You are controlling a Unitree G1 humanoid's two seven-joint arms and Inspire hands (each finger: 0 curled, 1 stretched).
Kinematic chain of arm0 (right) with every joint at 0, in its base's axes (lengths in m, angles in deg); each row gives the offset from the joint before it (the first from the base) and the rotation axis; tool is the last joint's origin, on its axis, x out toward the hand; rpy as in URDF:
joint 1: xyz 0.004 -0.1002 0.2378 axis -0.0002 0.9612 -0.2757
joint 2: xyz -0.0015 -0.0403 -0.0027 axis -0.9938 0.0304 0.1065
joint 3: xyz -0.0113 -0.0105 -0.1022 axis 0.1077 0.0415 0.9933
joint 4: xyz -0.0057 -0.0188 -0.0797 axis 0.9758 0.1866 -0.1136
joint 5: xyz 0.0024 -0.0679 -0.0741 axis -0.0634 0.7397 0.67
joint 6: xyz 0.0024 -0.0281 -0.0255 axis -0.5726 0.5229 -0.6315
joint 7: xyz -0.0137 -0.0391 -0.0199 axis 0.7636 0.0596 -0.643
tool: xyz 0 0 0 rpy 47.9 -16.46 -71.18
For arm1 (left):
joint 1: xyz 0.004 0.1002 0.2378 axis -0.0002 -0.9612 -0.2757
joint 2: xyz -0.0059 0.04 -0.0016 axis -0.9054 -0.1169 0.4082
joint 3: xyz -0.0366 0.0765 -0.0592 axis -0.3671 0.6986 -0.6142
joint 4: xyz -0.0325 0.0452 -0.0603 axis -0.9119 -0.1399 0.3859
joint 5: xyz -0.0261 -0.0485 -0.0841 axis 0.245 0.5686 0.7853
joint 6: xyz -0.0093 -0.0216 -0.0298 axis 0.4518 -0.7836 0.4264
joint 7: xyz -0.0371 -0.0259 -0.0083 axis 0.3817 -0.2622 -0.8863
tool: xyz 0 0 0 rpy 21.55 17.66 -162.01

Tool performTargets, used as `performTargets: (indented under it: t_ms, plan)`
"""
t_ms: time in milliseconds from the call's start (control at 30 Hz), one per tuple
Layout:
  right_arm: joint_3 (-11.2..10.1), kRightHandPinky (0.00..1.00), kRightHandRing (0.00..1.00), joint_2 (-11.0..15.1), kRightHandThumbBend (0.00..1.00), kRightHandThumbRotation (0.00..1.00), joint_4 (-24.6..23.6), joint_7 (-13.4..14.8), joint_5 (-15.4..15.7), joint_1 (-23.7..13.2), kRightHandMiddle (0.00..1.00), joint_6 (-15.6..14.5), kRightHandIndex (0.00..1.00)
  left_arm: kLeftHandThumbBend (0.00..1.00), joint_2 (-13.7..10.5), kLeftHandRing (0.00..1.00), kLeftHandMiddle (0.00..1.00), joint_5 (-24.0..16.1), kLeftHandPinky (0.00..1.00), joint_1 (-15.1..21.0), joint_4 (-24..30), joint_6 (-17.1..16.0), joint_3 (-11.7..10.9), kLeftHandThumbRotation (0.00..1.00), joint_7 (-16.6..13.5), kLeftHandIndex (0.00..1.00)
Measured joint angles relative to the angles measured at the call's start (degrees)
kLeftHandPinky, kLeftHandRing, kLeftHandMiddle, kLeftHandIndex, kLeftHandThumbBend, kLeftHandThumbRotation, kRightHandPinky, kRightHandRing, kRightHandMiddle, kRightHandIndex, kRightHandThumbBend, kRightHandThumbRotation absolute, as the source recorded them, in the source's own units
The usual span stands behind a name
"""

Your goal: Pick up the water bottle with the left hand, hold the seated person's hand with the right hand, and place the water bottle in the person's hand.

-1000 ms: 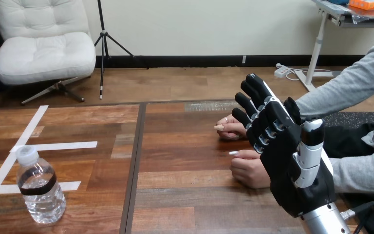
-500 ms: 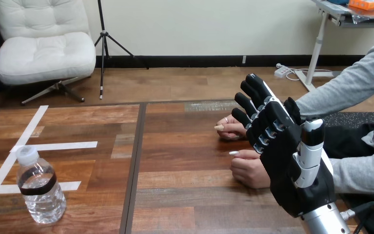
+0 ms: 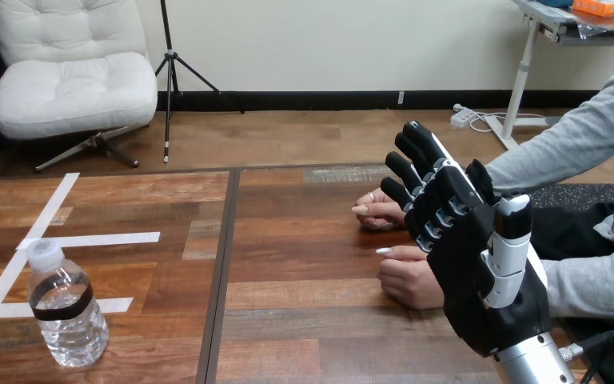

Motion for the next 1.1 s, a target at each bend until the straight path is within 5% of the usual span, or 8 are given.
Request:
performTargets:
  t_ms: [600, 1100]
  plan:
    - [-0.01, 1.00, 1.00, 0.02, 0.94, 1.00, 0.00, -0.06, -0.03, 0.01, 0.99, 0.00, 0.96, 1.00, -1.33, 1.00, 1.00, -0.09, 1.00, 2.61, -11.39, -3.00, 0.05, 0.83, 1.86, 1.00]
    - [-0.06, 1.00, 1.00, 0.04, 0.94, 1.00, 0.00, -0.07, -0.07, 0.01, 0.99, -0.03, 0.96, 1.00, -1.41, 1.00, 1.00, -0.67, 1.00, 2.88, -15.81, -3.25, 0.21, 0.84, 1.74, 1.00]
